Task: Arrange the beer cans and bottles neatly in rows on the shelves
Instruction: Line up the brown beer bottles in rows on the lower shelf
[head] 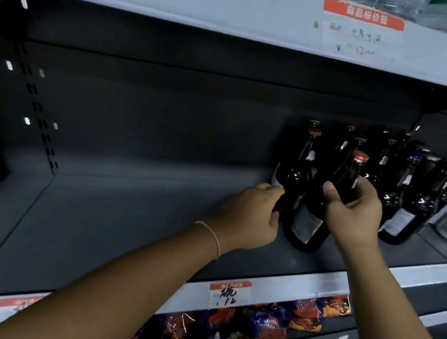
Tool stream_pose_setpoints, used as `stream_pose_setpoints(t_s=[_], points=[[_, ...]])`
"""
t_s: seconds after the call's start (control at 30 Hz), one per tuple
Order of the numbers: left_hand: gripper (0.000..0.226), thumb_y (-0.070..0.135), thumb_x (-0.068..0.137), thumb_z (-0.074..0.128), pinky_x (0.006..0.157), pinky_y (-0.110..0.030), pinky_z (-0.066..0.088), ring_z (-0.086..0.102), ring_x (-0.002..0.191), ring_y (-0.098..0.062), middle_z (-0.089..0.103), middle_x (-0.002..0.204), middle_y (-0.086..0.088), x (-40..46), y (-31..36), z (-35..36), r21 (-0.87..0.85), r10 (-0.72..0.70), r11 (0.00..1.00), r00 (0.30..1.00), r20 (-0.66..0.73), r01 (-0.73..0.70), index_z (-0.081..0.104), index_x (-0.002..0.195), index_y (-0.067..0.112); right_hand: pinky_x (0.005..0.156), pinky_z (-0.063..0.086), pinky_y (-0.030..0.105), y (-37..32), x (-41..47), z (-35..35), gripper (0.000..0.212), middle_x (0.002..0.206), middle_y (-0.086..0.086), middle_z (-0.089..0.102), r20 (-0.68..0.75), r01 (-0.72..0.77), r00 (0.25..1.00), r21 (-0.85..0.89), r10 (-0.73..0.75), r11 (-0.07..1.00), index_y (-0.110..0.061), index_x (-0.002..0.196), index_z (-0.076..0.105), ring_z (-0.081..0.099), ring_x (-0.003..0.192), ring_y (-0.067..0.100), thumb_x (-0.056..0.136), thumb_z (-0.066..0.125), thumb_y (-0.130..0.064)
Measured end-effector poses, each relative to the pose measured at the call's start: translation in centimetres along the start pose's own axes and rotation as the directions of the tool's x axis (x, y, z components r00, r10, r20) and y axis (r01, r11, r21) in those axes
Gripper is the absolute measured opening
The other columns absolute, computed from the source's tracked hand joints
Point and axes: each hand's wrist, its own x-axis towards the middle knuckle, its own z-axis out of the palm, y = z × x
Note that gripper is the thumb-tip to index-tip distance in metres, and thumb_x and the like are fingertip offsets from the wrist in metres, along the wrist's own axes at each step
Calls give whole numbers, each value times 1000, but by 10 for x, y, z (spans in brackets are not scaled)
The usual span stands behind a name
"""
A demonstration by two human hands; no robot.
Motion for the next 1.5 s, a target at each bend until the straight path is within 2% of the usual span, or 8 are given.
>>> stream_pose_setpoints(t_s=[0.43, 0.6, 0.8, 0.93, 1.07, 1.2, 1.37, 1.5], points=[[74, 15, 85, 54, 111, -38, 37, 42, 134, -20, 38, 151, -5, -49, -53, -39, -201, -305, 922, 941, 149, 331, 22, 152, 18, 80, 57, 47, -72, -55, 71, 9, 84, 9, 70, 298, 33, 948, 251, -110, 967, -15, 93, 67, 66, 77, 18, 86, 72, -15], [65, 24, 79, 51, 108, -39, 41, 47, 127, -18, 45, 143, -1, -88, -86, -85, -236, -397, 879, 911, 116, 413, 38, 142, 22, 81, 59, 44, -104, -86, 126, 13, 92, 13, 71, 410, 16, 903, 263, -127, 965, -16, 98, 67, 70, 88, 30, 88, 73, -11], [51, 23, 74, 52, 101, -39, 48, 57, 114, -15, 60, 124, -1, -131, -128, -133, -319, -478, 824, 877, 49, 468, 50, 125, 19, 69, 55, 26, -139, -122, 191, 12, 83, 0, 70, 471, 0, 868, 320, -159, 947, -17, 93, 66, 67, 75, 9, 87, 74, -10], [69, 13, 78, 52, 104, -35, 44, 53, 121, -16, 54, 133, -2, -150, -152, -157, -346, -492, 812, 870, 25, 469, 32, 143, 20, 65, 53, 16, -163, -143, 229, 11, 84, 0, 70, 497, -10, 853, 322, -160, 947, -13, 92, 66, 66, 72, 3, 86, 75, -10], [82, 9, 85, 52, 107, -26, 37, 44, 130, -16, 42, 143, -2, -168, -177, -175, -366, -532, 788, 847, -2, 495, 7, 154, 20, 65, 54, 19, -180, -159, 264, 12, 81, -3, 72, 515, -26, 844, 320, -151, 947, -19, 86, 66, 70, 73, 6, 85, 76, -12], [73, 9, 85, 53, 96, -20, 37, 48, 125, -16, 50, 136, -5, -182, -200, -185, -360, -559, 783, 828, -47, 507, 19, 149, 14, 67, 54, 22, -190, -173, 291, 10, 80, -5, 73, 501, -23, 854, 308, -142, 951, -18, 88, 67, 71, 73, 5, 86, 76, -14], [92, 30, 68, 54, 111, -36, 36, 43, 130, -25, 48, 137, -7, -190, -224, -178, -379, -586, 770, 804, -101, 514, 16, 150, 13, 78, 60, 38, -194, -190, 320, 13, 81, -5, 74, 457, -26, 884, 263, -101, 964, -19, 90, 68, 72, 78, 10, 84, 78, -25], [98, 22, 76, 67, 106, -20, 19, 21, 141, -23, 29, 148, -8, -191, -238, -174, -411, -604, 757, 784, -144, 508, 7, 152, 7, 75, 61, 35, -200, -197, 334, 15, 76, -1, 74, 425, -9, 899, 247, -100, 969, -18, 93, 67, 72, 73, 9, 85, 77, -28]])
